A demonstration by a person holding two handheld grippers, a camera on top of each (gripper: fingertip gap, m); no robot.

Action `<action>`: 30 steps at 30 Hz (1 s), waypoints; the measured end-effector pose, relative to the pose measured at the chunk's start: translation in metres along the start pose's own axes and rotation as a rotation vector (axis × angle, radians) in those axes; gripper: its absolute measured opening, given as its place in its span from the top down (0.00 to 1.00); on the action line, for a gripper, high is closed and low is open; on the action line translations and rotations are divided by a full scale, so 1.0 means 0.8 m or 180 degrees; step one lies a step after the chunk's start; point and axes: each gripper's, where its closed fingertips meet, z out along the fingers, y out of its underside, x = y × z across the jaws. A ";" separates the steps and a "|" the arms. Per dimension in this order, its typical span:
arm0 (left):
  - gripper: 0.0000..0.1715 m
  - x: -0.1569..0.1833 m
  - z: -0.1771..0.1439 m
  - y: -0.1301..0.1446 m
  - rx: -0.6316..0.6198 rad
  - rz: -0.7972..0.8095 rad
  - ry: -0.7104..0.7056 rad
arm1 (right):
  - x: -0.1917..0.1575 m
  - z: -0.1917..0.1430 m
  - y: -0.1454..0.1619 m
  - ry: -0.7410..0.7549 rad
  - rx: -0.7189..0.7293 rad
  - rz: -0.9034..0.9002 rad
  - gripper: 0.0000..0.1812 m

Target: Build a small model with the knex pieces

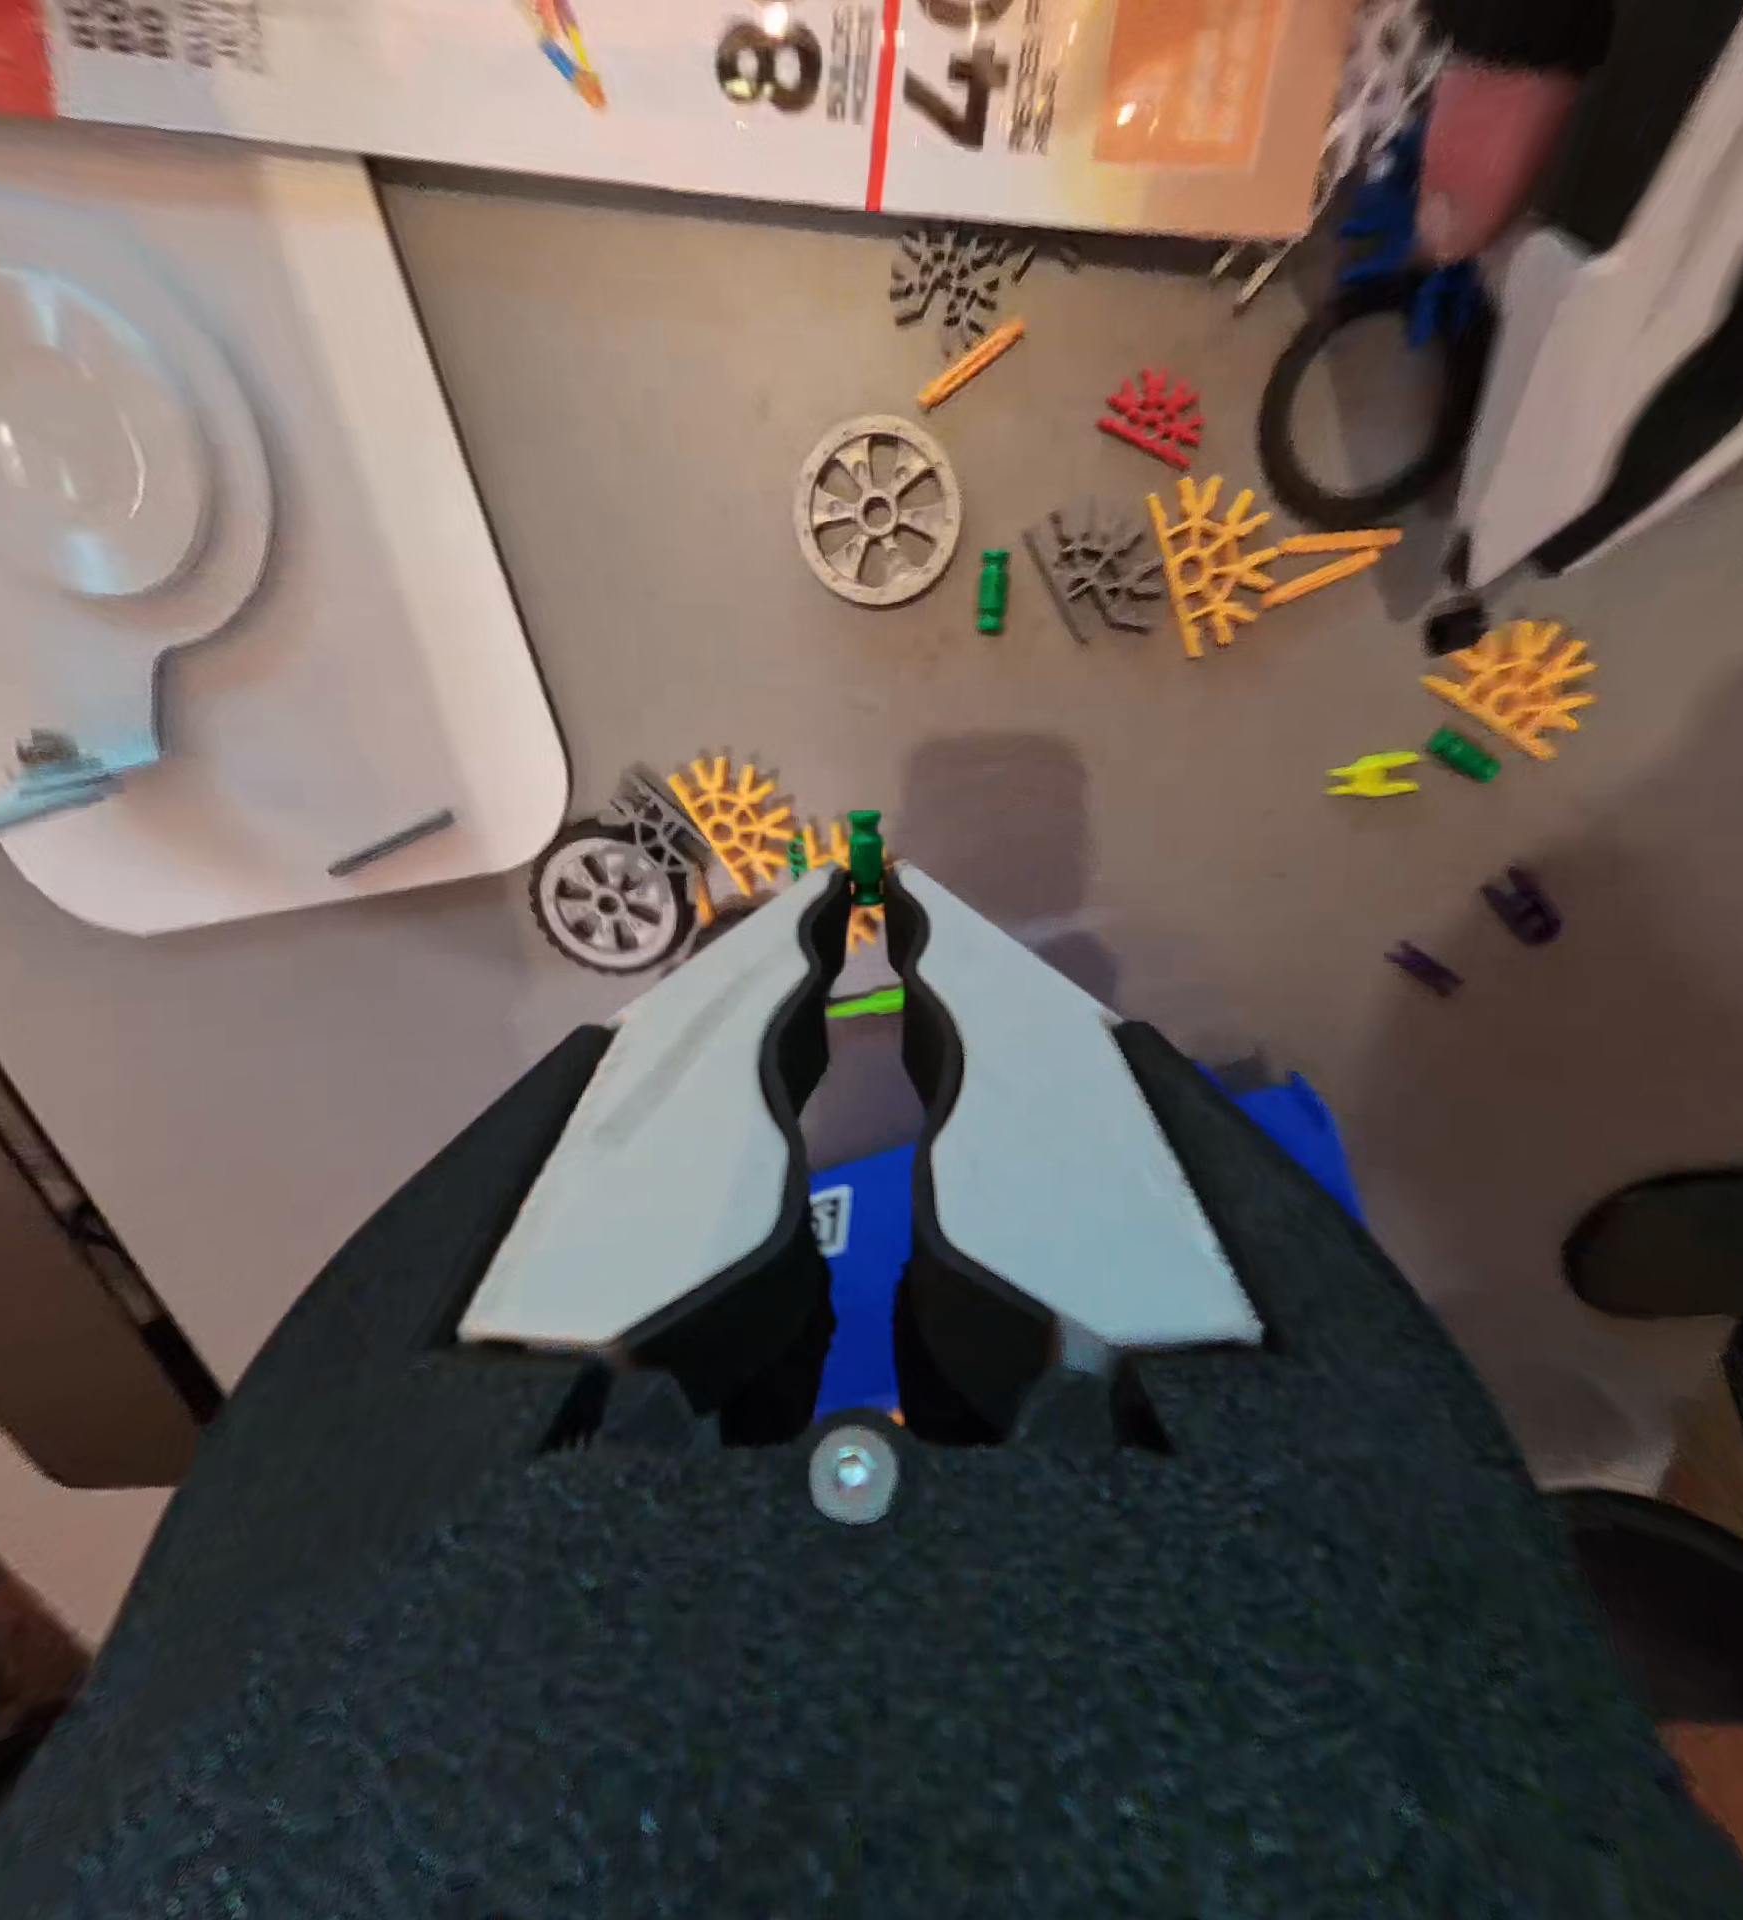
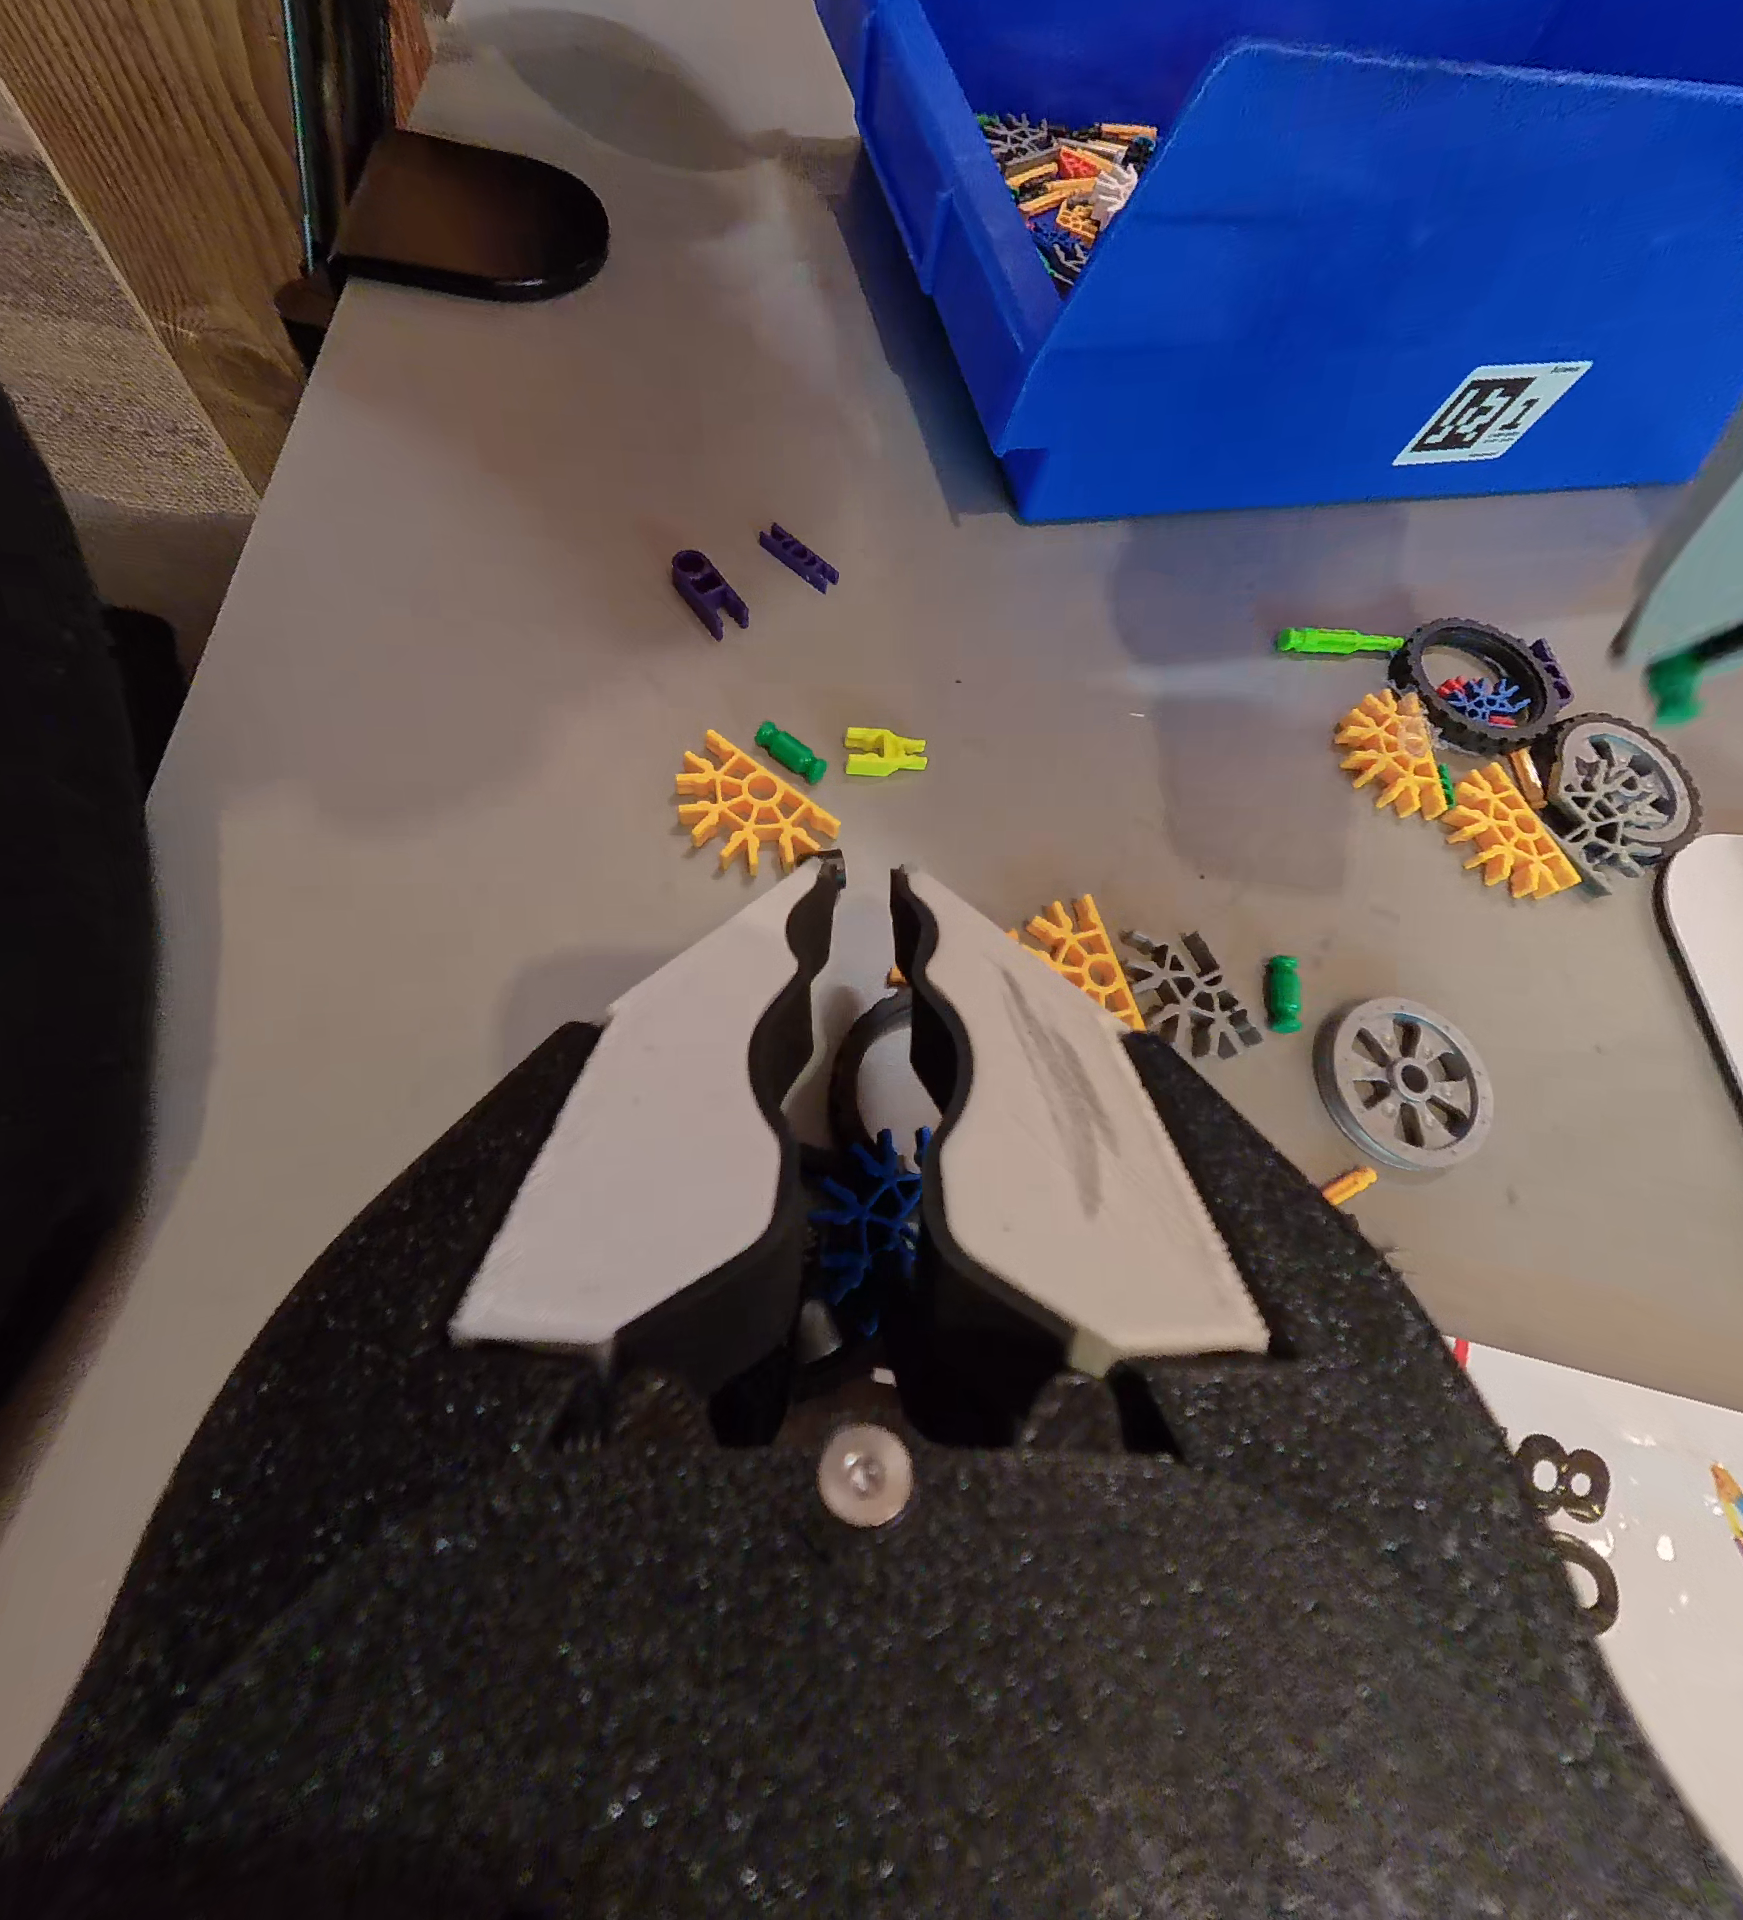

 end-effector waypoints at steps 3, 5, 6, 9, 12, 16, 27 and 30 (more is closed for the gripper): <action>0.97 0.008 0.041 -0.003 -0.0221 0.0193 0.0221 | 0.000 0.000 -0.001 -0.0007 0.0010 0.0006 0.95; 0.97 0.011 0.063 0.000 -0.0338 0.0236 0.0302 | 0.000 -0.001 -0.001 -0.0005 0.0021 0.0010 0.95; 0.97 0.013 0.070 0.001 -0.0354 0.0224 0.0376 | 0.000 -0.002 -0.002 -0.0005 0.0025 0.0010 0.95; 0.97 0.016 0.078 -0.002 -0.0297 0.0168 0.0514 | 0.001 -0.002 -0.002 -0.0004 0.0035 0.0025 0.95; 0.94 0.010 0.076 -0.009 -0.0190 0.0080 0.0546 | 0.003 -0.003 -0.001 0.0002 0.0031 0.0041 0.95; 0.94 -0.011 0.052 -0.016 0.0160 -0.0124 0.0308 | 0.003 -0.004 -0.002 0.0019 0.0033 0.0023 0.95; 0.97 -0.023 -0.089 0.148 0.0653 -0.1286 -0.0681 | 0.001 -0.005 -0.006 0.0016 0.0061 -0.0003 0.95; 0.98 -0.004 -0.042 0.178 0.0617 -0.1498 -0.0398 | 0.001 -0.002 -0.003 0.0013 0.0023 -0.0011 0.95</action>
